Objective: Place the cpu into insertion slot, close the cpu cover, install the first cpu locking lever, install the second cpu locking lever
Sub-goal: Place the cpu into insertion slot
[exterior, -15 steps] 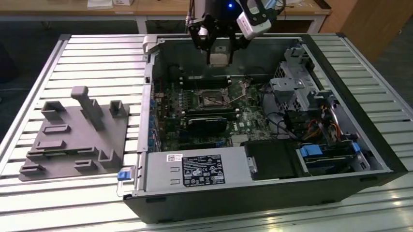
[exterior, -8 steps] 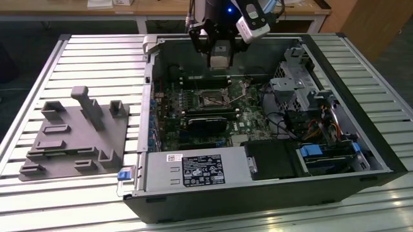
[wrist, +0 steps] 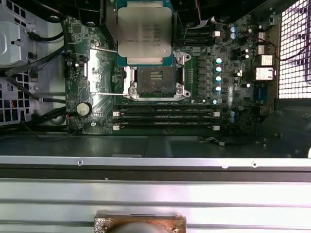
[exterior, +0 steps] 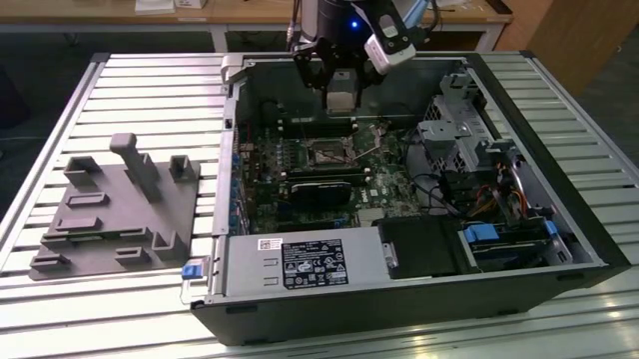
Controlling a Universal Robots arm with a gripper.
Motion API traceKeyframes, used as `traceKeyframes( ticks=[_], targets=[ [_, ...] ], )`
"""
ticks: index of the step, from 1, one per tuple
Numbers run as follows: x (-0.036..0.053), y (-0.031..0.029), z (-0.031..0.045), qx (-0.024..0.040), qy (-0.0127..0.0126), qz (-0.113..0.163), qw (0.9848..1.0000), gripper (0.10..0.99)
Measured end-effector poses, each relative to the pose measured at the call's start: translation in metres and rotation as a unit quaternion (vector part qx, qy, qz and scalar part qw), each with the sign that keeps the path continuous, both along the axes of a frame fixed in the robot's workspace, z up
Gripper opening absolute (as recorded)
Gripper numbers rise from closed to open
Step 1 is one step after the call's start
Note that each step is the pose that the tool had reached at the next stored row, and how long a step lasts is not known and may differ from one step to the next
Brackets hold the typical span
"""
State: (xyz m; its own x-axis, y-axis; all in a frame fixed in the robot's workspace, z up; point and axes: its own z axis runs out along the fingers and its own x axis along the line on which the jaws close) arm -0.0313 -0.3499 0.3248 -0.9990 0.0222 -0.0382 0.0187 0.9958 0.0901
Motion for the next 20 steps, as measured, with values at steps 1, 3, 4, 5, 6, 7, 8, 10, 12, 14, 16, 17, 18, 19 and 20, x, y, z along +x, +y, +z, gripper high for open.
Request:
traceKeyframes(
  ticks=[1,3,4,5,6,7,8,10,12,14,16,17,18,19,20],
  targets=[
    [-0.0001,0.0000,-0.0011,0.0000,-0.0018,0.000,1.0000,0.541],
    [-0.0004,0.0000,-0.0033,0.0000,-0.0055,0.002,1.0000,0.541],
    [-0.0005,0.0000,-0.0047,0.0000,-0.0072,0.002,1.0000,0.541],
    [-0.0005,0.0000,-0.0063,0.0000,-0.0082,0.003,1.0000,0.541],
    [-0.0006,0.0000,-0.0080,0.0001,-0.0088,0.003,1.0000,0.541],
    [-0.0008,0.0000,-0.0096,0.0001,-0.0091,0.003,1.0000,0.541],
    [-0.0012,0.0000,-0.0109,0.0000,-0.0091,0.003,1.0000,0.541],
    [-0.0026,0.0002,-0.0130,0.0000,-0.0091,0.003,1.0000,0.541],
    [-0.0041,0.0002,-0.0143,0.0000,-0.0091,0.003,1.0000,0.541],
    [-0.0044,0.0002,-0.0160,0.0000,-0.0090,0.003,1.0000,0.541],
    [-0.0046,0.0002,-0.0179,0.0000,-0.0085,0.003,1.0000,0.541],
    [-0.0047,0.0002,-0.0189,-0.0001,-0.0081,0.003,1.0000,0.541],
    [-0.0048,0.0003,-0.0201,-0.0002,-0.0076,0.003,1.0000,0.541],
    [-0.0048,0.0003,-0.0213,-0.0002,-0.0071,0.003,1.0000,0.541],
    [-0.0049,0.0004,-0.0225,-0.0002,-0.0068,0.003,1.0000,0.541]
  ],
)
